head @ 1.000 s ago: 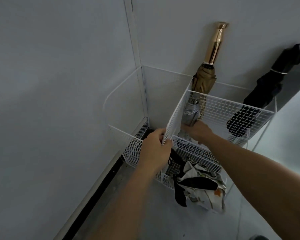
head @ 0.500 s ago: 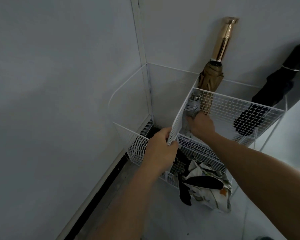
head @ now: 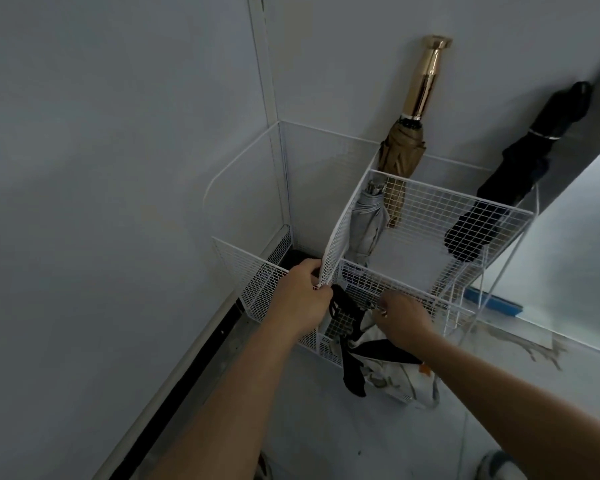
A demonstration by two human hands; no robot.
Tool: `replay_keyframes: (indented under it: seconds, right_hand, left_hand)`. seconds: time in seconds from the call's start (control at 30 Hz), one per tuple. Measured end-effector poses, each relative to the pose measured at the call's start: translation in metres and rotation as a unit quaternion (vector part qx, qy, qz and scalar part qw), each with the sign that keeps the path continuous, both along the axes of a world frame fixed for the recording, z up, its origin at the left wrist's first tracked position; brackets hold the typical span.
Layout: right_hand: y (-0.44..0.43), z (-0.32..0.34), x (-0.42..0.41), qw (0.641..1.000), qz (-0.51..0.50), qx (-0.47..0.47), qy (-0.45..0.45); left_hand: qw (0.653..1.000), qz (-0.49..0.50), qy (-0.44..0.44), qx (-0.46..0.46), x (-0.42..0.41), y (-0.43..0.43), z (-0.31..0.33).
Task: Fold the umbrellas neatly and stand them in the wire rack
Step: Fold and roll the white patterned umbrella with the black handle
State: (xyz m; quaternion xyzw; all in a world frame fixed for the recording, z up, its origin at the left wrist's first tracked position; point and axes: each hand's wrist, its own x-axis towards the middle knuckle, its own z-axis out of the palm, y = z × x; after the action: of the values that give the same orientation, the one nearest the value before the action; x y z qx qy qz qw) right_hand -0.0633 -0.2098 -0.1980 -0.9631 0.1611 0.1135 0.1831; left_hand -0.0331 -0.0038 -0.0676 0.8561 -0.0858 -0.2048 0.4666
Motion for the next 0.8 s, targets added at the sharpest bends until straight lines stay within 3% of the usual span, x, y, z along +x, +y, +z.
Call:
replay_keyframes:
  seconds: [0.07, 0.17, 0.43, 0.6, 0.8]
  right_hand:
    - [-0.003, -0.021, -0.006, 0.994, -0.020, 0.009, 0.107]
    - [0.003, -0.046, -0.001, 0.985, -0.072, 0.035, 0.155]
    - [0.021, -0.083, 0.020, 0.979, -0.037, -0.148, 0.135]
    - [0.021, -0.081, 0.017, 0.987, -0.026, -0.124, 0.101]
    - [0.005, -0.038, -0.002, 0.997, -0.064, -0.019, 0.044]
  left_hand:
    - [1.000, -0.001, 0.004, -0.005, -0.001, -0.002, -0.001]
    - [1.000, 0.000, 0.000, 0.002, 0.000, -0.003, -0.006]
    - [1.000, -0.003, -0.006, 0.005, 0.005, -0.004, -0.012]
    - [1.000, -0.012, 0.006, 0.008, 0.008, 0.005, -0.014]
    - [0.999, -0.026, -0.002, 0.035, 0.008, 0.013, -0.010]
